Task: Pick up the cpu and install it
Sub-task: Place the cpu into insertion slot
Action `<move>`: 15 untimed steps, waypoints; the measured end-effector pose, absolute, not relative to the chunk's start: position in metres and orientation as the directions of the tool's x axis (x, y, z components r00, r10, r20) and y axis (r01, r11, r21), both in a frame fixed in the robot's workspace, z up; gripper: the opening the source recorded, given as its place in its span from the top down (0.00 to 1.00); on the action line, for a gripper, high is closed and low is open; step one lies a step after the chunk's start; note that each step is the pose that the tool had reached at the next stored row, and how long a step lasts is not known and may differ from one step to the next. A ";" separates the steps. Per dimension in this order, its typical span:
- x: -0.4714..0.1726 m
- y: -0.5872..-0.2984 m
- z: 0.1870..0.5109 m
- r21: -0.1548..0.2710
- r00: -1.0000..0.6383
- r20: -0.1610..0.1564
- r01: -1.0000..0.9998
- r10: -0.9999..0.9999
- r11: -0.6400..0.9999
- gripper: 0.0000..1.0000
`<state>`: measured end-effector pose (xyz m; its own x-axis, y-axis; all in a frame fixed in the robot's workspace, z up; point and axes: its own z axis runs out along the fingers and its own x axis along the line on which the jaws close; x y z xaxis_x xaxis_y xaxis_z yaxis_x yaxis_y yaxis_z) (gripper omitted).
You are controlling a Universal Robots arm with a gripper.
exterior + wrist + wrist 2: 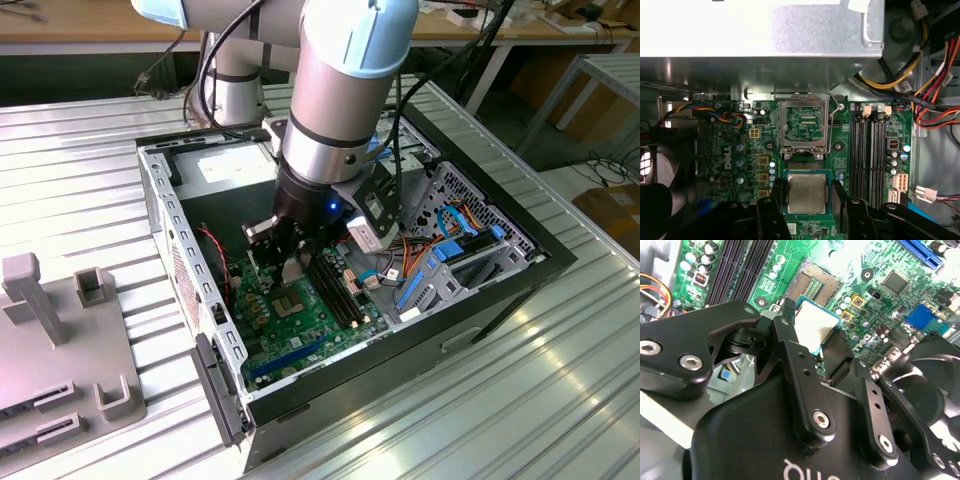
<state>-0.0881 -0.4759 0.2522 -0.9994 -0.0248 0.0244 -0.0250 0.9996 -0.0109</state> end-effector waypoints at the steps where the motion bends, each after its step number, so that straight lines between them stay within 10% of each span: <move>1: -0.088 -0.476 0.250 -0.011 -0.999 0.024 -0.025 -0.025 1.000 0.53; 15: -0.088 -0.476 0.239 -0.011 -0.999 0.024 -0.025 -0.025 1.000 0.53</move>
<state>-0.0882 -0.4762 0.2386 -0.9994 -0.0246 0.0244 -0.0249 0.9996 -0.0109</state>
